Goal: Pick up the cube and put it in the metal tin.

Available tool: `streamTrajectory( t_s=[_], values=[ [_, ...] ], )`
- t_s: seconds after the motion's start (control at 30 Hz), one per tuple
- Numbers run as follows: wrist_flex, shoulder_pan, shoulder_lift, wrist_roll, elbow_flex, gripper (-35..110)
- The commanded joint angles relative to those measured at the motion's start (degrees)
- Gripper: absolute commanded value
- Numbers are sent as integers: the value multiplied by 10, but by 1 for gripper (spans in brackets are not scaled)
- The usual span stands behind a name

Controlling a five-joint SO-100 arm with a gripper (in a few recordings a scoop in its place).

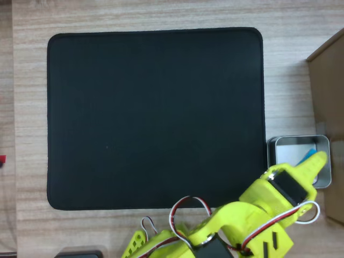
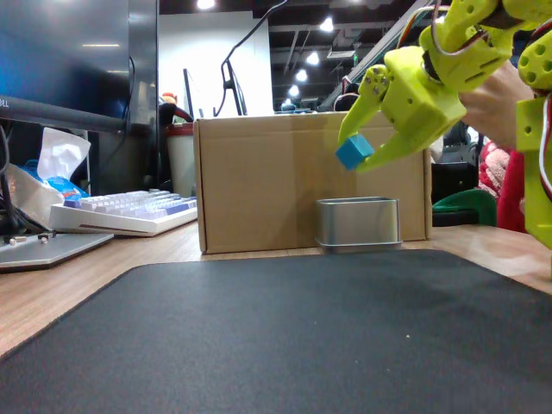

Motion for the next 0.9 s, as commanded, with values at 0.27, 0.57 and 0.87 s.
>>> streamTrajectory(
  t_s=[0.27,0.57,0.87],
  values=[
    [-62,11,-76,-13,1,14],
    [-69,13,-76,6,5,29],
    [39,-30,26,29,-34,27]
  ],
)
